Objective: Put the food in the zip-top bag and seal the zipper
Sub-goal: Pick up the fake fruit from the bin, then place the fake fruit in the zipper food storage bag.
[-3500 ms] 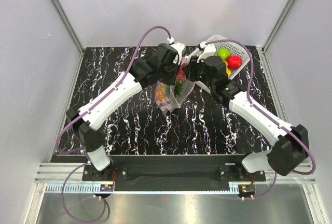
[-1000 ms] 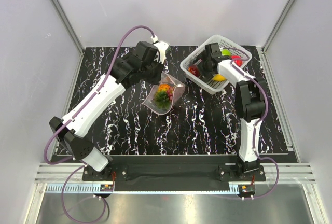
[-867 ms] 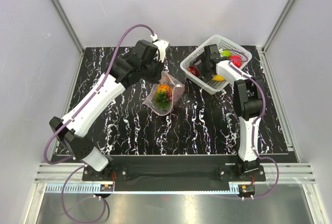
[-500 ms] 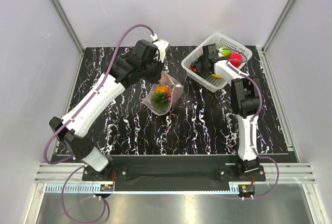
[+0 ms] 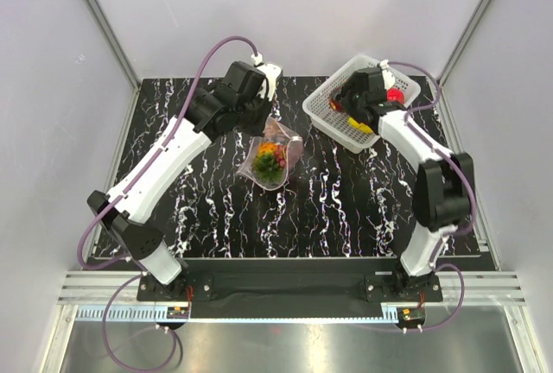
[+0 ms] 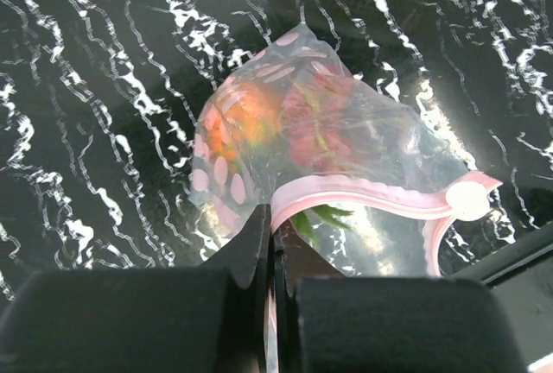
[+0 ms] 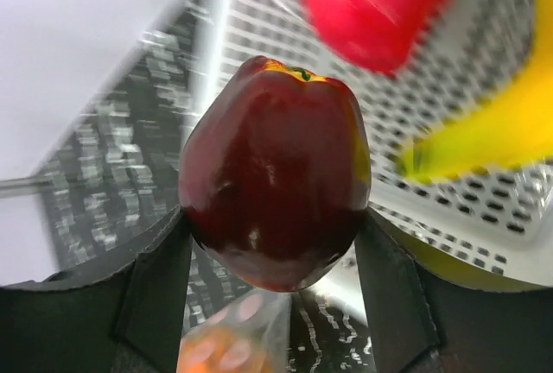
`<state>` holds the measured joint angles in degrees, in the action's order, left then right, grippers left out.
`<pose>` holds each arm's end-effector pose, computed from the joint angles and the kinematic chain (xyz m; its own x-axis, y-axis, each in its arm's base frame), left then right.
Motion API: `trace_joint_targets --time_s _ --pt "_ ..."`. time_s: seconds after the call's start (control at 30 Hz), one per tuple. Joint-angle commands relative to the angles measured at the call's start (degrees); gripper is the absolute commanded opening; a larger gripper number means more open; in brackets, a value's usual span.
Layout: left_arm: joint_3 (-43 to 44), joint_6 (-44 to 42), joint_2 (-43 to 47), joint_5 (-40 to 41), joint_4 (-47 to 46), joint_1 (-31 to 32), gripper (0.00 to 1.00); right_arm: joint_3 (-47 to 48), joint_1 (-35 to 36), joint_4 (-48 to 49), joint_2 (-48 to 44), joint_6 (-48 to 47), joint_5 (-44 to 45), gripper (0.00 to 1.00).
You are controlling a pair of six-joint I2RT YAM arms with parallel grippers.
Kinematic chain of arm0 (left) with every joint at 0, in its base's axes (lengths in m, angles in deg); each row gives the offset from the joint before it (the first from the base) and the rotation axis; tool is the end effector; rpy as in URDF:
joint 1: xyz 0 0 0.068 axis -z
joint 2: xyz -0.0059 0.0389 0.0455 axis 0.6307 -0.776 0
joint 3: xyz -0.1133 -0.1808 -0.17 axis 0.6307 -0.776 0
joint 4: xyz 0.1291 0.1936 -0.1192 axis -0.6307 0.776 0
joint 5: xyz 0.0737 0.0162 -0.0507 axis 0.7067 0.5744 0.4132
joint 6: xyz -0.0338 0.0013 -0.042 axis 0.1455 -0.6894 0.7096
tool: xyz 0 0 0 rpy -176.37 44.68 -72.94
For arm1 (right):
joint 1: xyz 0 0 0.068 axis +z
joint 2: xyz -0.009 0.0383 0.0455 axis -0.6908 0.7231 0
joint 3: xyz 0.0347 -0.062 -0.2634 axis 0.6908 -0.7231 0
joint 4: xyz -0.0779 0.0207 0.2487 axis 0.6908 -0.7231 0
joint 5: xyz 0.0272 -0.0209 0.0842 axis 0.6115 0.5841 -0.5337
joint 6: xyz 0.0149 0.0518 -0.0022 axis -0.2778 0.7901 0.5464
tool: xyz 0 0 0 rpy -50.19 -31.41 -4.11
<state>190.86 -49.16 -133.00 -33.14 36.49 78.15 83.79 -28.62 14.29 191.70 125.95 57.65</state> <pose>0.2592 -0.2058 0.4256 -0.6211 0.3123 -0.7188 0.4846 0.8739 -0.0391 0.4153 0.1068 0.2673 -0.4908 0.6286 -0.6032 0.3191 0.7740 0.5469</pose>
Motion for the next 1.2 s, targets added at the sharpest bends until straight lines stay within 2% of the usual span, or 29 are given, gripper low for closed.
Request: trace_joint_targets --time_s 0.0,0.23,0.43,0.6,0.7,0.97,1.17 --pt "4.5 -0.3 0.1 4.2 1.4 -0.3 0.0 -0.8 0.0 7.6 -8.3 -9.5 -2.7 0.36" --pt "14.1 -0.1 -4.5 6.5 7.6 0.3 0.0 -4.5 0.0 8.2 -18.6 -20.4 -28.3 0.31" --pt "15.7 0.0 -7.2 2.1 6.7 0.7 0.0 -13.8 1.8 10.6 -32.0 -23.9 -38.1 0.31" --pt "15.6 0.2 -9.3 -0.9 6.5 0.7 0.0 -19.8 7.0 10.6 -42.4 -25.1 -38.5 0.3" --pt "14.3 0.1 -9.2 -1.8 5.5 0.7 0.0 -20.1 10.8 8.9 -44.6 -25.5 -38.8 0.3" --pt "16.8 0.0 -9.5 -1.9 6.2 0.5 0.0 -18.4 20.4 5.5 -41.7 -26.2 -30.5 0.29" --pt "17.3 -0.3 -9.2 -1.9 6.5 0.4 0.0 -15.1 24.8 3.0 -36.0 -27.9 -22.9 0.29"
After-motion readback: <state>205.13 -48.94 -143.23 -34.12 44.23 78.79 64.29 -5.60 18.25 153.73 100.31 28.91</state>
